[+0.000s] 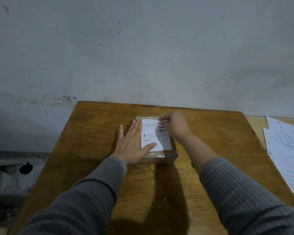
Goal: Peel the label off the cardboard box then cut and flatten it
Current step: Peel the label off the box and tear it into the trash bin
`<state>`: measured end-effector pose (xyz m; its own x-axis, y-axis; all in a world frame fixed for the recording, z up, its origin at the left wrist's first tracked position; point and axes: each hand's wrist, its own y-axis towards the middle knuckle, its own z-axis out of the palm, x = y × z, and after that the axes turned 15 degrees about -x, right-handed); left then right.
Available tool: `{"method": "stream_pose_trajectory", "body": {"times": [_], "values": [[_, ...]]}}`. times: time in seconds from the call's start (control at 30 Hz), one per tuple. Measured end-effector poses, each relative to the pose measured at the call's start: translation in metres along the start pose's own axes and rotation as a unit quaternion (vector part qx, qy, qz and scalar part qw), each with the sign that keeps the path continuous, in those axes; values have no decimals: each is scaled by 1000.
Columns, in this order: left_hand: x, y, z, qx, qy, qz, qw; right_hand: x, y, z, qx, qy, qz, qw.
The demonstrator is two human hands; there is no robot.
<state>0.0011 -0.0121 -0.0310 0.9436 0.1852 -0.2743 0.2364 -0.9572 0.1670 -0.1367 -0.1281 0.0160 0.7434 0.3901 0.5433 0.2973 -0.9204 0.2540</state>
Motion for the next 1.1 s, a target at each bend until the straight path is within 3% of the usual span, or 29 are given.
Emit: {"method": "stream_pose_trajectory", "body": {"times": [0.33,0.43,0.7,0.9,1.0,1.1], "values": [[-4,-19,-4,44,4,2,999,4,-12,-10,-26,-101,-40,994],[-2,-17,-5,47,16,7,999,7,-15,-15,19,-85,-27,996],[-4,-14,-8,68,3,6,998,21,-17,-50,21,6,62,998],[-9,-16,-19,83,6,-15,996,22,-16,-85,-30,76,101,992],[-22,-16,-27,-33,-133,-58,989,19,-24,-95,-28,84,111,990],[-44,-10,-49,-210,-201,-3,957,16,-39,-103,-17,113,114,987]]}}
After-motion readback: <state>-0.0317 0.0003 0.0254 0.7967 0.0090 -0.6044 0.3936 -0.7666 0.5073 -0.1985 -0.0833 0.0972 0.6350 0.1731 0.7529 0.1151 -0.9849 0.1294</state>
